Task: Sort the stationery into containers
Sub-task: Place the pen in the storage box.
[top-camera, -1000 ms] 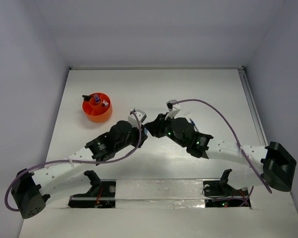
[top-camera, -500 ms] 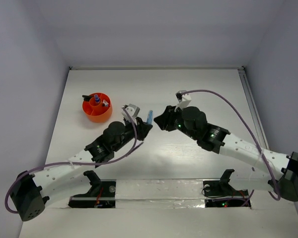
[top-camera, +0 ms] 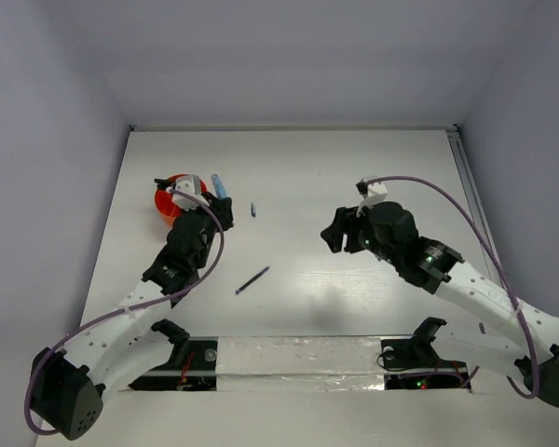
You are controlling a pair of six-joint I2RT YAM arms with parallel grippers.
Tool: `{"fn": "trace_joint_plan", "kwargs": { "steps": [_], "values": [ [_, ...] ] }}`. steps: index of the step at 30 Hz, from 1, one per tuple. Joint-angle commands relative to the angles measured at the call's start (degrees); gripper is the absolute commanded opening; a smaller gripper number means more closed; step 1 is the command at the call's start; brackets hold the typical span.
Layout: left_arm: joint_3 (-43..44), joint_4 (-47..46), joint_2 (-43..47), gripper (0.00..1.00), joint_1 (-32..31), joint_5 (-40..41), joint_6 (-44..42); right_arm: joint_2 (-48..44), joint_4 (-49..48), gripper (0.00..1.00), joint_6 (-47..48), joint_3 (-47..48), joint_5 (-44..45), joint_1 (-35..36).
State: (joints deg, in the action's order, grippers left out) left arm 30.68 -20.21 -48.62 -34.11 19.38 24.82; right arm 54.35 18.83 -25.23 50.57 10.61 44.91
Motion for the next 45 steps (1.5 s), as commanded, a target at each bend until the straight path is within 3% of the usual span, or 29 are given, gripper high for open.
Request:
{"fn": "trace_joint_plan", "kwargs": {
  "steps": [1, 6, 14, 27, 45],
  "values": [
    [2.9, 4.4, 0.7, 0.00, 5.9, 3.6, 3.8, 1.4, -0.9, 0.66, 1.4, -3.6, -3.6, -1.0],
    [4.3, 11.5, -1.1, 0.00, 11.6, 4.3, 5.8, 1.3, -1.8, 0.66, 2.3, -4.7, -5.4, -2.1],
    [4.9, 13.1, -4.8, 0.00, 18.5, 4.3, 5.9, 1.0, -3.4, 0.66, 2.6, -6.0, -8.4, -2.1],
    [5.9, 8.5, -12.6, 0.00, 19.1, 13.3, 5.8, -0.4, -4.2, 0.65, 3.1, -7.1, -12.0, -2.6],
    [4.0, 0.8, -17.6, 0.00, 19.1, 16.2, 6.1, 0.1, -5.3, 0.65, 3.9, -7.8, -14.9, -2.6]
  ]
}}
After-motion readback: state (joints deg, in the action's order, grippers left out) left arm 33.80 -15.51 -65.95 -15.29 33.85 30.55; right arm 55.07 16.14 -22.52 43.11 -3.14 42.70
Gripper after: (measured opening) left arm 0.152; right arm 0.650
